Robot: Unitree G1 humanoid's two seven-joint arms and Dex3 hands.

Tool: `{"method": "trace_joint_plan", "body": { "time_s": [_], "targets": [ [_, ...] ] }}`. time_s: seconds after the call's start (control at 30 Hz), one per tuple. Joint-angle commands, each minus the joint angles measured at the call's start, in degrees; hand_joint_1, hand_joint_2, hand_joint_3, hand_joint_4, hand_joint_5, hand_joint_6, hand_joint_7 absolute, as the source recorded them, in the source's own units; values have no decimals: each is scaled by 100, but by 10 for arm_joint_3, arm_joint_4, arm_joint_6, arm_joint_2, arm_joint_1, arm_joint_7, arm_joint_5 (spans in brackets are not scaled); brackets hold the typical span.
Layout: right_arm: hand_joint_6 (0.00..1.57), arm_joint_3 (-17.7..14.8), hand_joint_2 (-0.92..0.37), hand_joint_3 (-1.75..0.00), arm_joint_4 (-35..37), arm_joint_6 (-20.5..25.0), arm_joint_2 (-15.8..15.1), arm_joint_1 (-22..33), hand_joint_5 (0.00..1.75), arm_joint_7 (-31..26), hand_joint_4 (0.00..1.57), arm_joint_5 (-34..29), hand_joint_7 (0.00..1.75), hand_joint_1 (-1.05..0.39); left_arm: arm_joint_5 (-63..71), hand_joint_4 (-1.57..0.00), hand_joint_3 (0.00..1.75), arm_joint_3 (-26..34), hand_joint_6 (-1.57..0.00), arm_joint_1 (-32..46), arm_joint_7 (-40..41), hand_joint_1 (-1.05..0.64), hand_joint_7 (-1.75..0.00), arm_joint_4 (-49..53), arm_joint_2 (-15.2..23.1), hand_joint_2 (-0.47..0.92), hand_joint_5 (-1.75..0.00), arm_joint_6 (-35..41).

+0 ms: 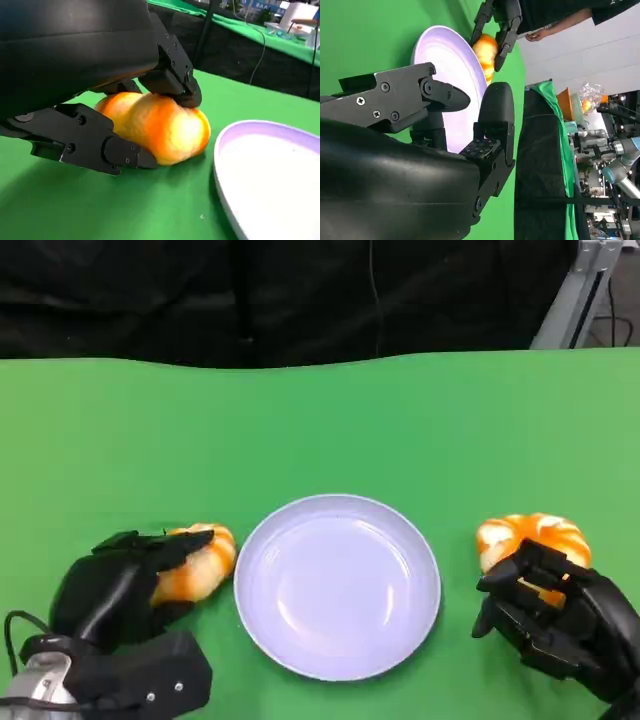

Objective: Grasp the bread from the table and place it into the plate.

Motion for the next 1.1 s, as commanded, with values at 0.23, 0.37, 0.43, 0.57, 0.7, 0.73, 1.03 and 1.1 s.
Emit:
{"method": "trace_joint_plan", "body": {
  "time_s": [0.23, 0.37, 0.43, 0.57, 0.7, 0.73, 1.03, 1.1],
  "targets": [
    [60, -3, -84, -57, -5, -5, -7, 2, 164, -1, 53, -1, 119, -1, -5, -38, 46, 3, -57, -1, 26, -11, -102, 26, 1, 92, -151, -13],
    [60, -3, -84, -57, -1, -6, -5, 0, 164, 0, 52, 0, 119, 0, -1, -26, 49, 5, -41, 6, 39, -9, -130, 12, 0, 92, -169, -3],
    [60, -3, -84, -57, -1, -9, -5, 0, 164, -2, 53, -3, 119, -1, 1, -24, 48, 7, -37, 8, 50, -8, -138, 7, -2, 92, -173, 1],
    [60, -2, -84, -56, -3, -7, -5, 1, 164, -5, 53, -4, 118, -1, 2, -26, 47, 7, -37, 9, 63, -7, -141, 6, -4, 92, -174, 3],
    [60, -2, -84, -56, -3, -7, -6, 1, 163, -5, 53, -4, 118, -1, 2, -26, 47, 5, -37, 8, 65, -7, -141, 6, -3, 92, -174, 3],
    [60, -2, -84, -56, -3, -7, -6, 1, 163, -5, 53, -4, 118, -1, 2, -26, 47, 5, -37, 8, 65, -7, -141, 6, -3, 92, -174, 3],
    [60, -2, -85, -56, 1, -5, -6, -1, 165, 1, 52, 1, 118, -1, 44, -22, 45, 20, -32, 50, 113, -5, -138, -121, 20, 92, -170, 64],
    [60, -2, -85, -55, 0, -6, -6, -1, 165, 0, 52, 0, 118, -1, 45, -22, 45, 24, -32, 62, 112, -5, -138, -149, 22, 92, -170, 64]
  ]
}}
